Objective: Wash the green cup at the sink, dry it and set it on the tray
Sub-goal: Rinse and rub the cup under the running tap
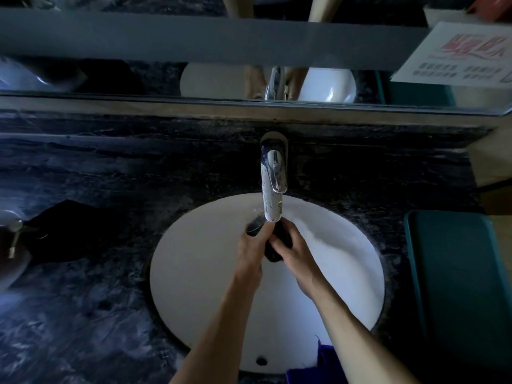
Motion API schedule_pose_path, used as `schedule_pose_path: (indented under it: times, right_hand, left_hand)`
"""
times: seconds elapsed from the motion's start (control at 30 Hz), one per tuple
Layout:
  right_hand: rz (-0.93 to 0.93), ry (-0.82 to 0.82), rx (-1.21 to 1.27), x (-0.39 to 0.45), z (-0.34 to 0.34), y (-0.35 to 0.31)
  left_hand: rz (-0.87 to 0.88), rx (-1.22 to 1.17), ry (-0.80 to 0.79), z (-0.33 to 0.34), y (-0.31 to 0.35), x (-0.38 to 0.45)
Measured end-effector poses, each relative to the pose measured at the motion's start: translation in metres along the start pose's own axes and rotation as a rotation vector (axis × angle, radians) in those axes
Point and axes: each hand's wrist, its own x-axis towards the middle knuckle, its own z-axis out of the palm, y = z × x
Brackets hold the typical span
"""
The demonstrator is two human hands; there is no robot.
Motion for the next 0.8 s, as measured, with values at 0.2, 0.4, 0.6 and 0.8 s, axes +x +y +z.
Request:
schedule_pose_path:
  times: [0.2,0.4,0.6,0.8]
  right_hand:
    - [0.130,0.100,-0.096,0.007,0.000,-0.007]
    - [-0.014,0.095,-0.541,0.010,0.010,-0.012]
    - [0.121,0.160,-0.263,0.013,0.010,-0.027]
    - [0.004,0.256,-0.281,0.010,0.024,-0.020]
  left_hand:
    - [-0.237,-0.234,-0.110,0.006,0.001,0.000]
    - [-0.271,-0.167,0.147,0.014,0.001,0.010]
    - [-0.156,-0.170,-0.066,0.014,0.011,-0.001]
    - [-0.188,-0.190,0.071,0.016,0.013,0.007]
